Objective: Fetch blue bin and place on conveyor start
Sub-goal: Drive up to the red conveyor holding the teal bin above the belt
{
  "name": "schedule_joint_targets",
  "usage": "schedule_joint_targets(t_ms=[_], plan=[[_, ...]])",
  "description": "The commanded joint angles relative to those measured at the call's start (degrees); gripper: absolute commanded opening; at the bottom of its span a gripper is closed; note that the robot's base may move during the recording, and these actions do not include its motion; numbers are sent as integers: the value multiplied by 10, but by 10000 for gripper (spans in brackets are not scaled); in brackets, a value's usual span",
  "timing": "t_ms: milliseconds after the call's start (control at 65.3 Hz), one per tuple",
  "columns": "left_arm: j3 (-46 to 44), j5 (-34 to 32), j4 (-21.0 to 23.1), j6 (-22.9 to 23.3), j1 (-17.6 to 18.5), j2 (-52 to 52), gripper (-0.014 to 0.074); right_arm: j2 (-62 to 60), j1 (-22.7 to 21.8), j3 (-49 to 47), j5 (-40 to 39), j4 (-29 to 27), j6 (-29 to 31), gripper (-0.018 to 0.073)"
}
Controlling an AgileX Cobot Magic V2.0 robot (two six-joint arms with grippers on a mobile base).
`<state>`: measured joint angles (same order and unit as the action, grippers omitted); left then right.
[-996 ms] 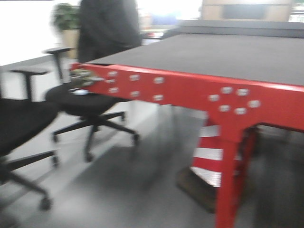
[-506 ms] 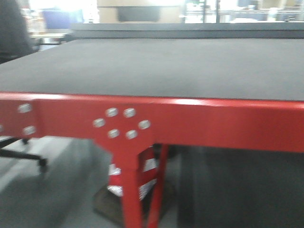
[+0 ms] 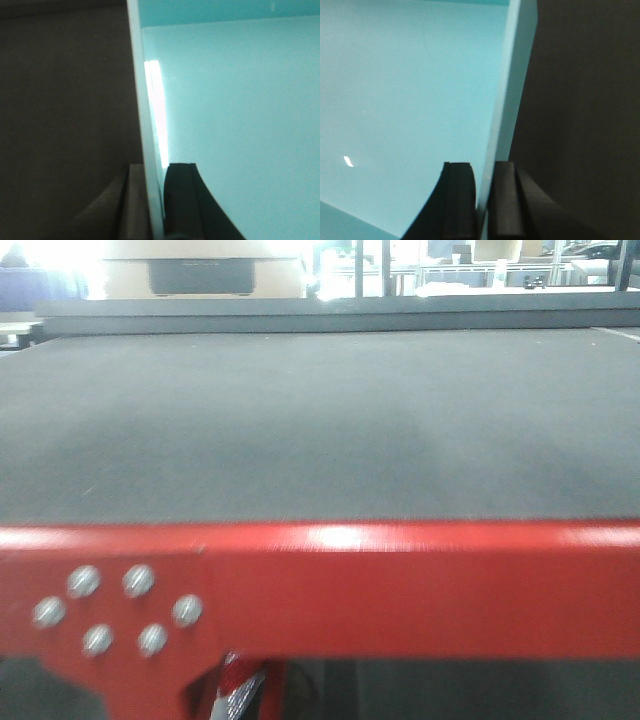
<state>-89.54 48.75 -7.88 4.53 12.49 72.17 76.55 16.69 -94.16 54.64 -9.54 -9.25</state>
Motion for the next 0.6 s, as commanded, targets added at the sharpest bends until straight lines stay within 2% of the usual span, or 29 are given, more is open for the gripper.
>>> schedule_joint_targets(t_ms=[0,169,582], plan=[[-3,-34,-95,-9,-12,-9,-111,-11,-15,-4,2,81,11,-152],[-3,-76,-95,-9,-12,-9,-111,-11,-15,-4,1,81,11,-152],[-3,-131,-95,-9,-12,-9,-111,-11,-15,-4,1,81,11,-152]])
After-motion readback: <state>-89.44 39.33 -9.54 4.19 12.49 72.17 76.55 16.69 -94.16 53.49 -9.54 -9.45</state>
